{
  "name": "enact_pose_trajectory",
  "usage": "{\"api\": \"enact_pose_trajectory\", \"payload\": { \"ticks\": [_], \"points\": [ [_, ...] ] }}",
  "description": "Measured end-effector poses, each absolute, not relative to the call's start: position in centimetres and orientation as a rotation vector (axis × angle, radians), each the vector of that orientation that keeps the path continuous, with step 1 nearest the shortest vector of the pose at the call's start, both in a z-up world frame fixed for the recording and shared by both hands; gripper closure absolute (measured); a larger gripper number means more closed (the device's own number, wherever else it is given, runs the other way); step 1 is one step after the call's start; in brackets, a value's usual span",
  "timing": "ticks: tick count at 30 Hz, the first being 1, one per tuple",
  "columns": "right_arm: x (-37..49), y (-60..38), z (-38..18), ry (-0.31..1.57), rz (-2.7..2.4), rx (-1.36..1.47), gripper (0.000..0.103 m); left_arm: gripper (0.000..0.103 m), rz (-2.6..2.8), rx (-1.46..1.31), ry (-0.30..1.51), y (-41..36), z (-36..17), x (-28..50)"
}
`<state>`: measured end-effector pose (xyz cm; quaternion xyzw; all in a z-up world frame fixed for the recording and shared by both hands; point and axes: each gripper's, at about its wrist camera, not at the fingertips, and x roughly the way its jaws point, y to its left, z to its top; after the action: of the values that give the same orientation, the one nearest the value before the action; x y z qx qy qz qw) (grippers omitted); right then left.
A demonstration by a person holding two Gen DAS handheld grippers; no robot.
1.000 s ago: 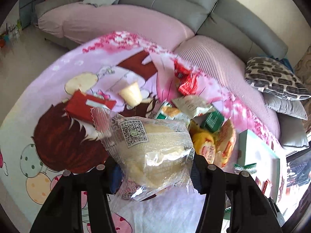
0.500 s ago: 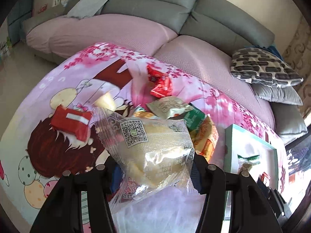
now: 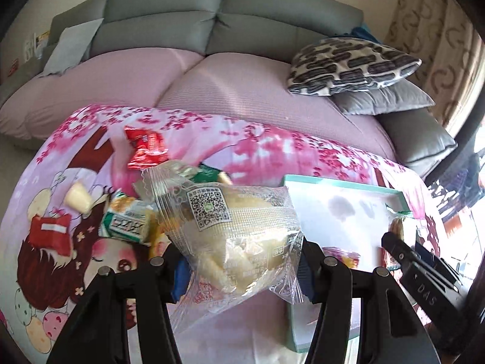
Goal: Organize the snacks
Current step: 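Carry the biscuit and bun bag over the tray and open both grippers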
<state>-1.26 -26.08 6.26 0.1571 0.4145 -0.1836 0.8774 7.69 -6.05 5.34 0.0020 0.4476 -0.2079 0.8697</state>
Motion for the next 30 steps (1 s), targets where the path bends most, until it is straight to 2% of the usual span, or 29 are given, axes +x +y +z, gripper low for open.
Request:
{"api": "enact_pose_trajectory", "payload": {
  "ticks": [7,30],
  "points": [
    [-2.3,-29.7,6.0,0.839,-0.449,0.378,0.050,0.044,-0.533,0.049,0.923,-9.8,5.0,7.5],
    [0.0,-31.5,0.7,0.942,-0.497,0.345,0.050,0.044,-0.659,0.145,0.984,-18.6,0.0,9.7]
  ]
}}
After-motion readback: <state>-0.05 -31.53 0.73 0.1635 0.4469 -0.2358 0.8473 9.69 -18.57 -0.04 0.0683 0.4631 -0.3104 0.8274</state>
